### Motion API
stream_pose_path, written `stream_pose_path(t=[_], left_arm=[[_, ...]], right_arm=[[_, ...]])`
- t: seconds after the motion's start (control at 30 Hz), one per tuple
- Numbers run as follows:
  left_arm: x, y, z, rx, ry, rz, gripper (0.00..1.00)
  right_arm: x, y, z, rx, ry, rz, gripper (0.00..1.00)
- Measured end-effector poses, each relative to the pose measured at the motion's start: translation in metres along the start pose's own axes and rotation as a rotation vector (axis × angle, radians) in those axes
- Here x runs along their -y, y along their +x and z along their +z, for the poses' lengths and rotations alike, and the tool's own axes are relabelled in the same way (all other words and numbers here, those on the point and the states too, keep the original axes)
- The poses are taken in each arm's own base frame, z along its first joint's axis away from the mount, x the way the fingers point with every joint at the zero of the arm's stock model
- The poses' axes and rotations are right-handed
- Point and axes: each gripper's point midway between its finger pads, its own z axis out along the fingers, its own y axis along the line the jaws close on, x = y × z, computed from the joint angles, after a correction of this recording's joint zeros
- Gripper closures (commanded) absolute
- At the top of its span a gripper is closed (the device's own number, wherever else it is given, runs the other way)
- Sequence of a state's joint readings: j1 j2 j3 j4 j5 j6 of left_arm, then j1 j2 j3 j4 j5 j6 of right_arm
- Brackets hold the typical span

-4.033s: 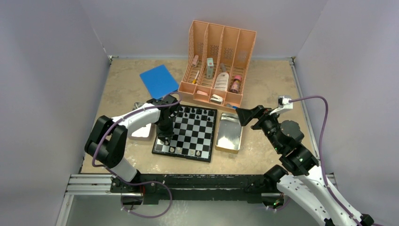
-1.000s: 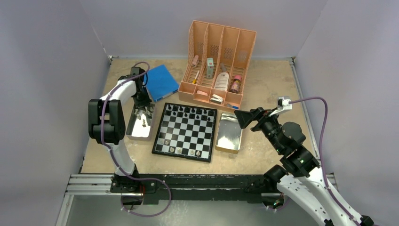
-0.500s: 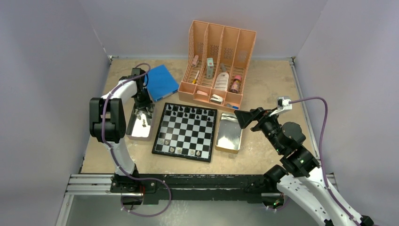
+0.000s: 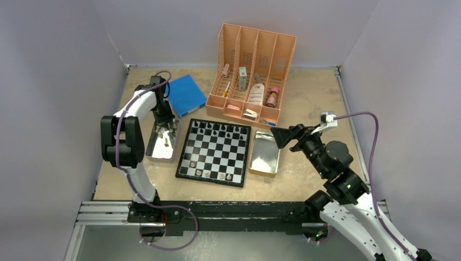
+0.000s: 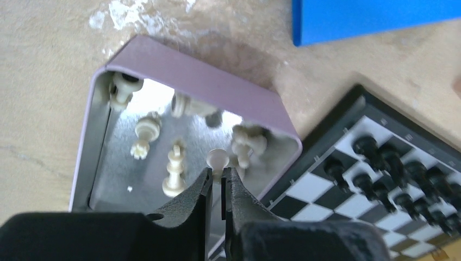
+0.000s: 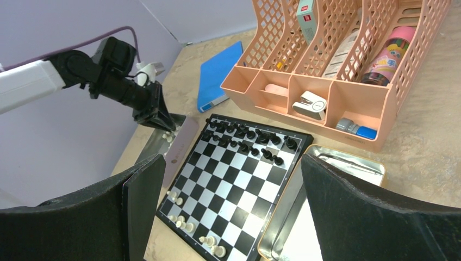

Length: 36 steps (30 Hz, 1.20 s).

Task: Set up the chess pieces on the board
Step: Pick up the chess piece from the storage box.

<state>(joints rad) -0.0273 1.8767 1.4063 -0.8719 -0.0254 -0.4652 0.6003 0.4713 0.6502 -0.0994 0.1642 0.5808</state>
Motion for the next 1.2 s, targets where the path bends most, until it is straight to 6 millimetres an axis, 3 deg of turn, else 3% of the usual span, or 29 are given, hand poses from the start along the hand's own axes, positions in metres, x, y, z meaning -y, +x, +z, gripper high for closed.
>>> stream_pose_path(t=[0.3,0.4,0.63,0.73,1.0,1.2], left_arm=[[0.025,-0.004,-0.079,0.143,0.173,0.028,0.93],[0.04,0.005,-0.094,0.162,0.208,0.081,0.94],[0.087,0.06,-0.096,0.1,0.263,0.265,0.95],[0.093,0.082,-0.098,0.073,0.286,0.307,0.94],[0.104,0.113,-0.114,0.079,0.326,0.368,0.94],[0.116,0.159,-0.108,0.03,0.298,0.464,0.94]], right_arm=[[0.006,0.01,0.009,-0.038,0.029,-0.02,0.02],[0.009,0.01,0.01,-0.035,0.043,-0.021,0.03],[0.014,0.006,0.011,-0.012,0.069,-0.02,0.03],[0.015,0.007,0.013,-0.018,0.078,-0.022,0.03],[0.019,0.012,0.017,-0.035,0.094,-0.026,0.03],[0.019,0.012,0.017,-0.033,0.097,-0.026,0.03]])
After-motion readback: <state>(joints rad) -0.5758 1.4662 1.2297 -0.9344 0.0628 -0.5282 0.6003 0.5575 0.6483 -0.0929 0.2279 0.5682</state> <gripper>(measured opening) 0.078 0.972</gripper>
